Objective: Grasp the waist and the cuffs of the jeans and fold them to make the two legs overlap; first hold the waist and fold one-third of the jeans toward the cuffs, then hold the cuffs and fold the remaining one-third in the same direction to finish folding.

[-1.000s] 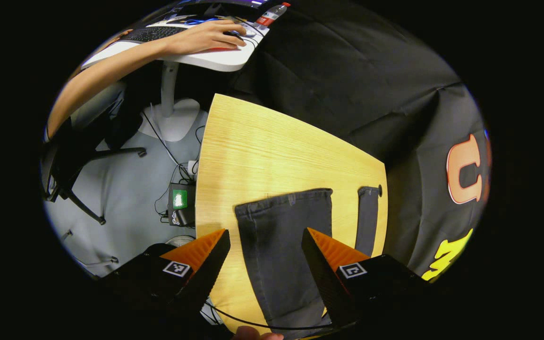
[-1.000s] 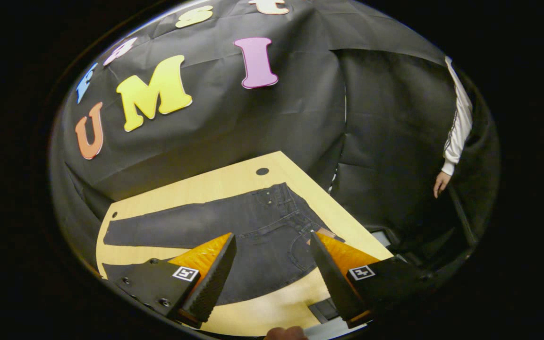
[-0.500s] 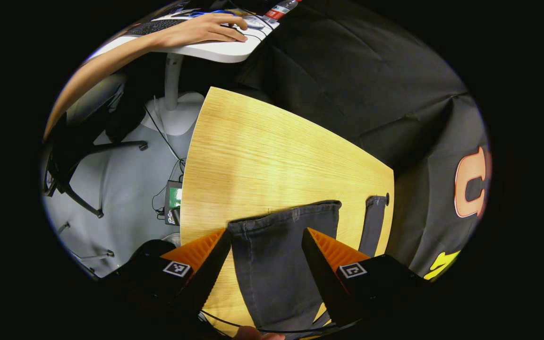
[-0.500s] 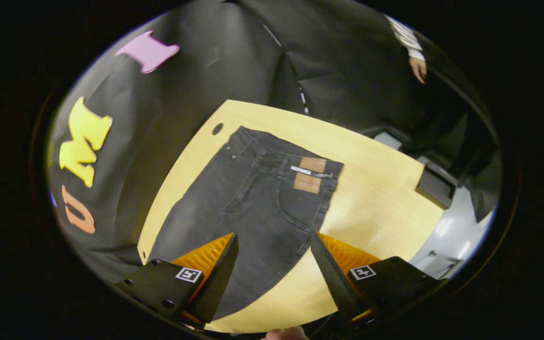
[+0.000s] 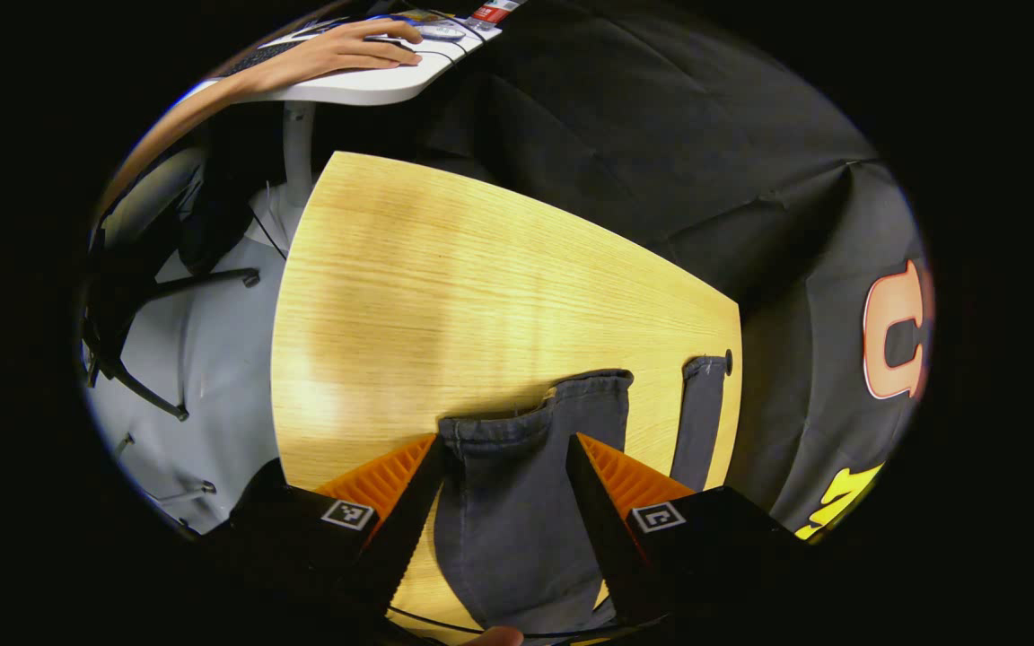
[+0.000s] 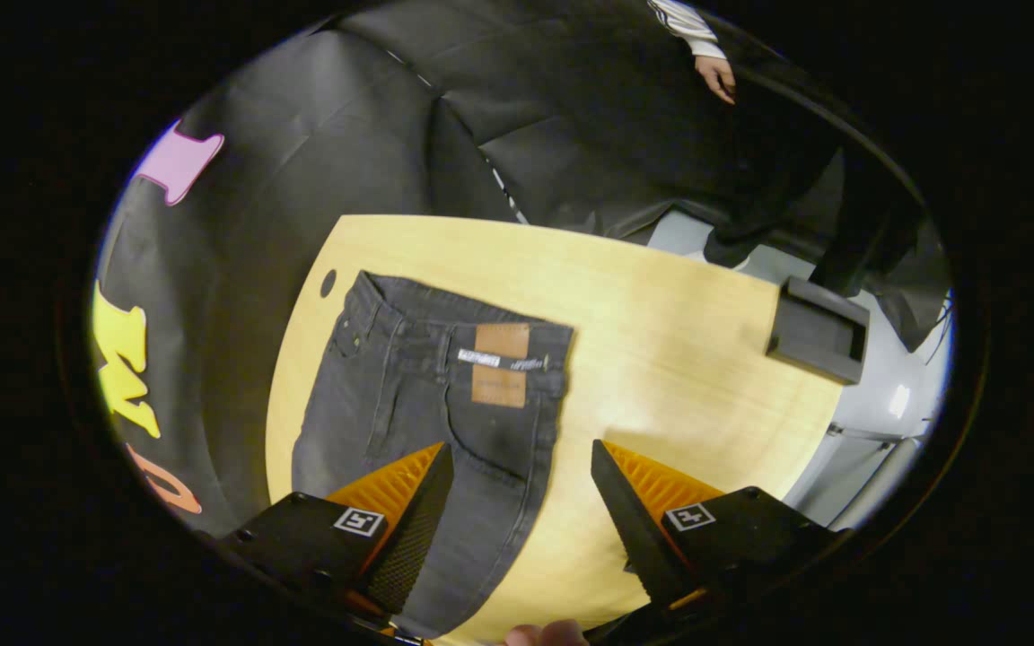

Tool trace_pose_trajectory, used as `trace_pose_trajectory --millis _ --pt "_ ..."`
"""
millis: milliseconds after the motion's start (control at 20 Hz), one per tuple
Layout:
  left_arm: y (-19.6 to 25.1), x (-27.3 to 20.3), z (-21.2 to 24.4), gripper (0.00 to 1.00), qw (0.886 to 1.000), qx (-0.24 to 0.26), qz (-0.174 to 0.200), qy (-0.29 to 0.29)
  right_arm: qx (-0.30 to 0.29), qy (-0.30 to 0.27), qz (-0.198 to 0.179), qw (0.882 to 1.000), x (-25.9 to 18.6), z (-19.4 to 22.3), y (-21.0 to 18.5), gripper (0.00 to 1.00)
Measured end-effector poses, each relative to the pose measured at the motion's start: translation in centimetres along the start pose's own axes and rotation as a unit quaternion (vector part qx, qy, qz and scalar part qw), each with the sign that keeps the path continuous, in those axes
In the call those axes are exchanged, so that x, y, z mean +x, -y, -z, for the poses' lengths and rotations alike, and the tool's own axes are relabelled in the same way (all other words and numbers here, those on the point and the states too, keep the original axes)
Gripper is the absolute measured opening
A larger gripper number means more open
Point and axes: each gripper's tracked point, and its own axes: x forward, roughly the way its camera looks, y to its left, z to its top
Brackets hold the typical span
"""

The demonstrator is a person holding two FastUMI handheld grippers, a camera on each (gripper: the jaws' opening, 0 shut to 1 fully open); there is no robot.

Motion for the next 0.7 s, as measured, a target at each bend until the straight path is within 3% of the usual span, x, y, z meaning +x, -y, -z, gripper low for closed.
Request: trace_pose_trajectory --millis 100,150,200,250,300,350,400,700 --pt "0.3 0.4 0.1 0.82 1.000 -0.004 0.005 -0.002 0.009 0.012 0.004 1.000 1.1 -1.9 0.2 0.98" --pt "0.4 0.6 0.1 0.89 1.000 -0.004 0.008 -0.005 0.016 0.013 0.003 1.000 1.6 -2.4 0.4 0.97" --pt "0.6 0.7 0.3 0.77 1.000 -0.005 0.011 -0.008 0.018 0.013 0.003 1.000 2.3 -2.8 0.4 0.92" --pt "0.8 0.9 0.5 0.75 1.000 -0.007 0.015 -0.010 0.018 0.009 0.001 1.000 2.8 -2.9 0.4 0.97" --pt "0.9 1.0 0.5 0.74 1.000 -0.012 0.017 -0.013 0.016 0.016 -0.003 1.000 3.0 -3.2 0.2 0.92" --pt "1.1 1.3 0.4 0.79 1.000 -0.019 0.020 -0.014 0.011 0.012 -0.008 1.000 3.3 -3.3 -0.1 0.92" --pt "1.2 1.3 0.5 0.64 0.999 -0.025 0.022 -0.014 0.005 0.013 -0.013 1.000 3.5 -3.4 -0.5 0.94" --pt "1.7 2.2 0.8 0.48 0.999 -0.030 0.019 -0.016 -0.014 -0.006 -0.023 1.000 4.3 -3.4 -1.4 0.90"
